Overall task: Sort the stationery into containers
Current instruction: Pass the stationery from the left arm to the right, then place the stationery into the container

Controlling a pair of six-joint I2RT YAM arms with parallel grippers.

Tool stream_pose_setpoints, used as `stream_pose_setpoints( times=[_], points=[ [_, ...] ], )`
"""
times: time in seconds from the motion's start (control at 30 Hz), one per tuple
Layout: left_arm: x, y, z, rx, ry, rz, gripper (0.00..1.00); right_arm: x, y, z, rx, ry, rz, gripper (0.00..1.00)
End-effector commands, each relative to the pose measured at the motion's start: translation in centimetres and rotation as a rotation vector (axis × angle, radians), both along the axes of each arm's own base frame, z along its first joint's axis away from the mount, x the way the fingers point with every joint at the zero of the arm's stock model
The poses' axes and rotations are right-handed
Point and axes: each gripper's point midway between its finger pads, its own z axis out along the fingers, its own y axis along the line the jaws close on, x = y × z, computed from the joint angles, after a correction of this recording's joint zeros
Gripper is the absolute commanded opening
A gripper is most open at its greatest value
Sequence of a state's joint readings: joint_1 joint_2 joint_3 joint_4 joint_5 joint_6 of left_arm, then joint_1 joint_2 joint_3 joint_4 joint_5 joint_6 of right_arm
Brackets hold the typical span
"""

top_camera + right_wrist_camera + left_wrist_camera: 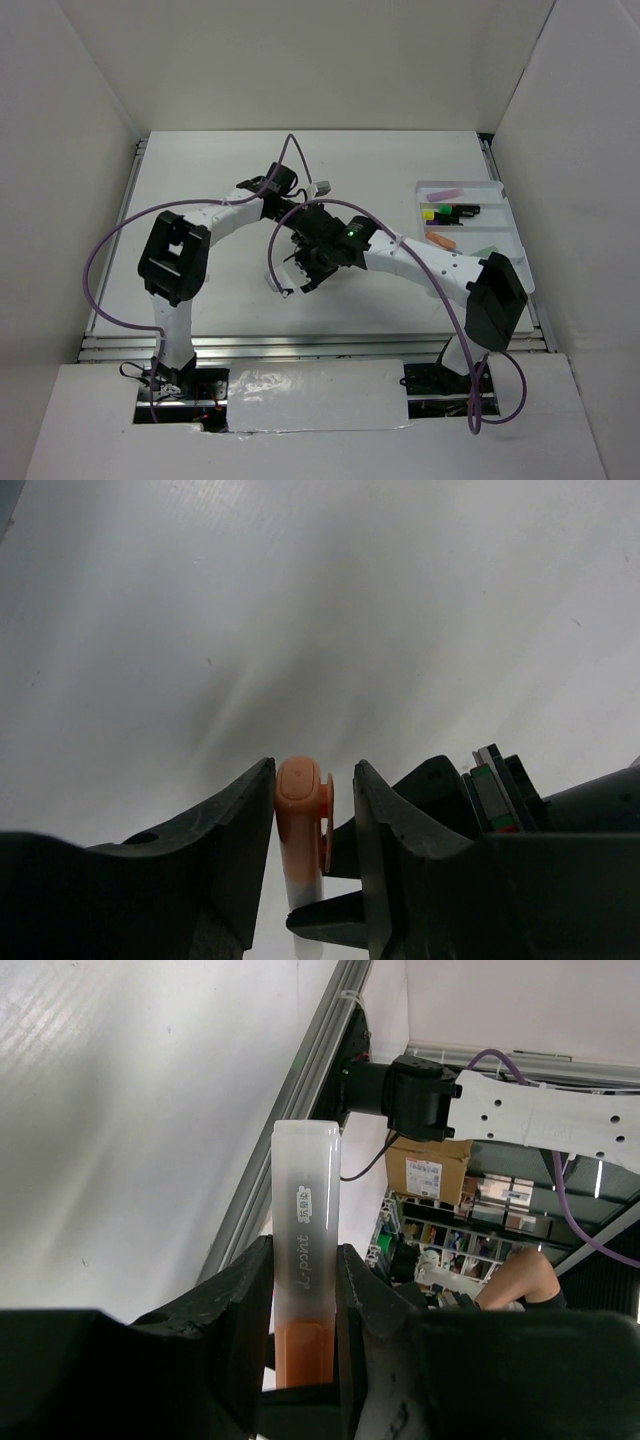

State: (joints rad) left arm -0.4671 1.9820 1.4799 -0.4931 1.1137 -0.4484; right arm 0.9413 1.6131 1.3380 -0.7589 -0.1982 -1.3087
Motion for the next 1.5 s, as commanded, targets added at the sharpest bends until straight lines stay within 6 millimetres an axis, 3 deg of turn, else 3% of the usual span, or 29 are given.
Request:
stream_pose_setpoints(
  times=[0.0,0.17,0.53,0.6,0.63,0.73,0.77,0.83,0.9,1.03,1.17,1.27,1.3,1.4,1.43,1.47],
  points=[
    [-0.5,0.0,2.0,-0.049,-0.001,-0.008,0.00,0.8,0.2,0.1,-0.013,-0.078,0.008,0.44],
    [0.0,0.2,1.5,-0.031,0.000,0.010,0.00,1.2,-0.3,-0.2,-0.059,-0.112,-0.010,0.33],
    [0.6,0.7,0.7,0.010,0.035,0.071,0.01,2.1,-0.3,-1.0,-0.183,-0.214,-0.092,0.36],
    [0.6,0.7,0.7,0.013,0.036,0.073,0.01,2.3,-0.4,-1.2,-0.210,-0.219,-0.114,0.32],
    [0.7,0.7,0.7,0.012,0.034,0.073,0.02,2.5,-0.1,-0.8,-0.206,-0.226,-0.123,0.24],
    [1.0,0.9,0.4,0.017,0.041,0.087,0.24,2.7,-0.3,-0.2,-0.230,-0.209,-0.154,0.10],
    [1.4,1.2,0.5,0.017,0.037,0.100,0.42,2.9,-0.4,-0.2,-0.237,-0.205,-0.169,0.08],
    [2.3,1.6,0.5,0.031,0.021,0.123,0.67,3.8,-1.2,0.5,-0.241,-0.202,-0.205,0.05],
    [4.1,2.9,0.4,0.055,-0.004,0.180,0.73,4.6,-2.0,1.1,-0.240,-0.201,-0.232,0.03],
    [7.8,6.2,0.0,0.109,-0.039,0.333,0.79,7.5,-5.4,1.4,-0.250,-0.198,-0.313,0.02],
    [11.3,10.5,-0.6,0.151,-0.051,0.504,0.83,11.8,-10.9,0.9,-0.281,-0.191,-0.434,0.01],
    [12.0,11.9,-1.1,0.173,-0.069,0.539,0.85,14.6,-14.3,0.4,-0.314,-0.212,-0.484,0.01],
    [11.9,12.2,-1.5,0.185,-0.072,0.535,0.85,16.2,-16.7,0.5,-0.322,-0.221,-0.538,0.01],
    [11.3,12.3,-2.4,0.193,-0.048,0.523,0.85,19.4,-21.2,0.4,-0.383,-0.222,-0.618,0.01],
    [11.3,12.1,-2.4,0.187,-0.045,0.518,0.85,20.1,-22.1,-0.8,-0.416,-0.197,-0.627,0.00],
    [11.1,12.0,-2.6,0.187,-0.038,0.513,0.86,21.2,-23.6,0.0,-0.416,-0.188,-0.660,0.01]
  ],
)
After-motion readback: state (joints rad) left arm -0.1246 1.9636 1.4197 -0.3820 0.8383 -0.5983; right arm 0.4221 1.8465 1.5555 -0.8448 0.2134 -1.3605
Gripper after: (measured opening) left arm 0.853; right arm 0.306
